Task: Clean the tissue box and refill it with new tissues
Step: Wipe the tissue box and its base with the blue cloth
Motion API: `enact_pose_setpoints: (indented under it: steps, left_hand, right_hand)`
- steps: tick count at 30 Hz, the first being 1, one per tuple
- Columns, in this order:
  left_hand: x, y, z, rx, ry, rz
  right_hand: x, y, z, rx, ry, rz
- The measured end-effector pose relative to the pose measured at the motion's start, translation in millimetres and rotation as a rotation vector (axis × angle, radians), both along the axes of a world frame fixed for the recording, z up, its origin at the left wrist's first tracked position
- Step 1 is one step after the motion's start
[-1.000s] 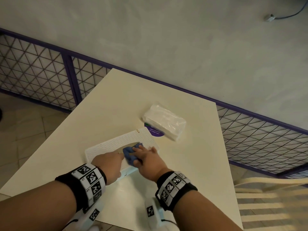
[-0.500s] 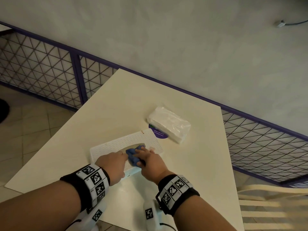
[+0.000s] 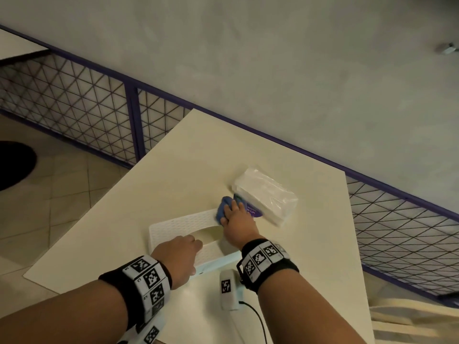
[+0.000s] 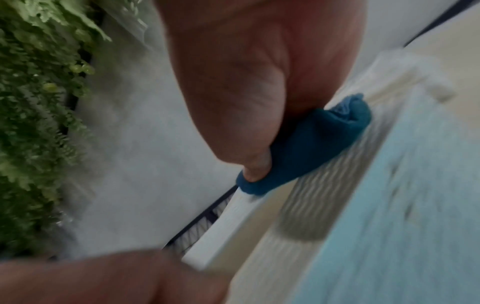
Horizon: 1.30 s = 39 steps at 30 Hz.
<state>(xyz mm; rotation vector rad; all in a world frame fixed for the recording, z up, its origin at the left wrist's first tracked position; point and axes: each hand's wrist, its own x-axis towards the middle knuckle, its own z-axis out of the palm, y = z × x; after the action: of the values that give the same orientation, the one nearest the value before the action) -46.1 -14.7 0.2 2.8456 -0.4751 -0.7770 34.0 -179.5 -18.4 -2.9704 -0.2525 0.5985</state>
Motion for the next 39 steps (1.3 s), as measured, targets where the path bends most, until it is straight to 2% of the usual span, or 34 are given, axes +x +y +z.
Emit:
enact_pose_setpoints:
  steps: [3, 5, 7, 9, 12, 16, 19, 22, 24, 26, 27, 30, 32, 37, 39]
  left_hand:
    - [2, 2, 1, 0.008, 0.000, -0.007]
    - [3, 3, 1, 0.008, 0.015, -0.017]
    - [4, 4, 1, 0.001, 0.031, -0.019]
    - [4, 4, 1, -0.005, 0.031, -0.015]
    - [4, 3, 1, -0.005, 0.028, -0.011]
    - [3, 3, 1, -0.001, 0.031, -0.015]
    - [3, 3, -1, -0.003, 0.019, -0.018]
    - [0, 4, -5, -0.041, -0.004, -0.013]
    - [-5, 10, -9, -0.176, -0.021, 0.041]
    - [-10, 27, -7, -0.337, -0.062, 0.159]
    - [-10, 38, -3, -0.338, -0.103, 0.198]
    - [-6, 69, 3, -0.086, -0.177, 0.280]
    - [-1, 80, 2, -0.016, -0.146, 0.299]
    - [4, 84, -2, -0.039, -0.061, 0.322]
    - [4, 86, -5, -0.055, -0.080, 0.301]
  right_hand:
    - [-7, 8, 11, 0.043, 0.055, 0.205]
    - [-4, -4, 15, -0.019, 0.090, 0.300]
    - [6, -21, 21, -0.108, 0.095, 0.292]
    - [17, -29, 27, -0.207, 0.113, 0.208]
    - [19, -16, 20, -0.238, 0.095, 0.128]
    - [-1, -1, 2, -0.074, 0.035, 0.169]
    - [-2, -12, 13, 0.010, 0.065, 0.269]
    - [1, -23, 18, 0.107, 0.051, 0.129]
    - [-4, -22, 16, 0.229, -0.049, 0.019]
    - [-8, -17, 15, 0.267, -0.099, -0.062]
    - [-7, -15, 15, 0.277, -0.115, -0.109]
    - [-4, -6, 16, 0.343, -0.088, -0.189]
    - [-7, 6, 12, 0.385, -0.066, -0.161]
    - [-28, 61, -6, 0.199, -0.134, 0.050]
    - [-40, 84, -10, 0.228, -0.131, 0.172]
